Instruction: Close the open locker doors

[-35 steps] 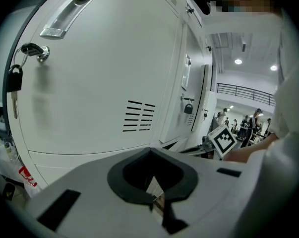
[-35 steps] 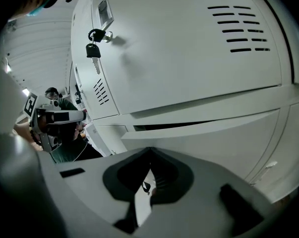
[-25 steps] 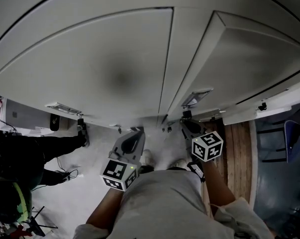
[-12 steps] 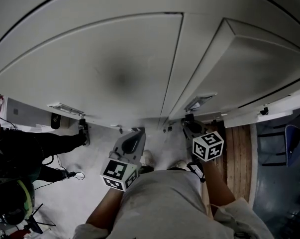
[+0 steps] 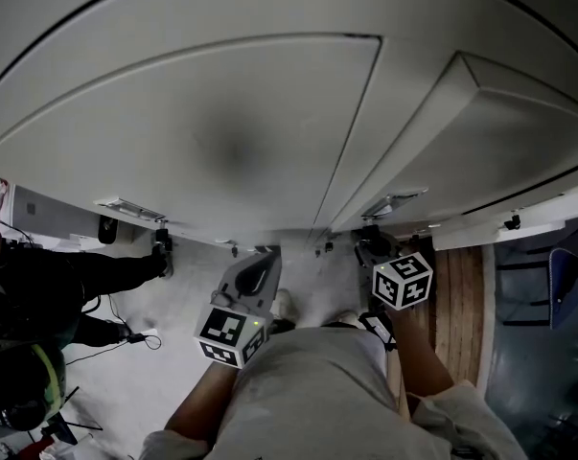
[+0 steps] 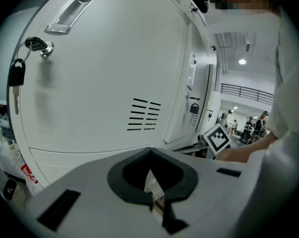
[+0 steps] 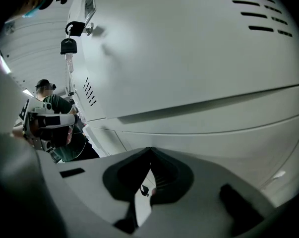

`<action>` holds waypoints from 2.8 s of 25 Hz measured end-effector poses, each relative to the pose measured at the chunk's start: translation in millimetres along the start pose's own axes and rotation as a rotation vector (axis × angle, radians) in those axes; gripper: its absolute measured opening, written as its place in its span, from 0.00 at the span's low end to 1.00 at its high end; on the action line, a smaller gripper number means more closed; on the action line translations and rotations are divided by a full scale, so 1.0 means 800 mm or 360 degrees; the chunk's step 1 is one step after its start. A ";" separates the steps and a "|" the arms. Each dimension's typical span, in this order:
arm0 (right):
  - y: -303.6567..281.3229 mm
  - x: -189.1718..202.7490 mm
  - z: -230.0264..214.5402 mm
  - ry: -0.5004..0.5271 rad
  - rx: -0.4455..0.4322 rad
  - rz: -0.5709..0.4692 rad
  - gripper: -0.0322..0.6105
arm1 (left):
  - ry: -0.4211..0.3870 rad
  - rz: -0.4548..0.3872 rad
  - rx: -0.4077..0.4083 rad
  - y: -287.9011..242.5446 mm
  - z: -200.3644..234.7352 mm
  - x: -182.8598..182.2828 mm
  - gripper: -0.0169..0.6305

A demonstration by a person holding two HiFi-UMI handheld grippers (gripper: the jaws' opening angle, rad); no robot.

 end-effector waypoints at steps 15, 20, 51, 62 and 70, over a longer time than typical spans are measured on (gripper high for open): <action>-0.007 0.001 0.003 0.0014 -0.0033 0.0024 0.09 | 0.0008 0.0007 -0.0003 -0.001 0.004 0.000 0.05; -0.006 0.001 0.007 0.0018 -0.0045 0.0021 0.09 | 0.0013 0.0010 0.0002 -0.002 0.002 0.001 0.05; 0.103 -0.010 0.059 0.0000 0.0036 -0.0165 0.09 | -0.0114 0.0065 0.0224 -0.024 -0.073 0.010 0.05; 0.167 -0.020 0.076 0.0006 0.0123 -0.0253 0.09 | -0.0192 0.0116 0.0377 -0.046 -0.121 0.014 0.05; 0.199 -0.010 0.080 0.0001 0.0168 -0.0268 0.09 | -0.0263 0.0142 0.0475 -0.051 -0.160 0.021 0.05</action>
Point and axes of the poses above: the fingertips, and each gripper's own axes: y backward along the fingers, z to its left, x out of its underside, the point moved 5 cm from there along y, backward along the fingers, and after that the axes turned 14 degrees about y, right-handed, at the moved point
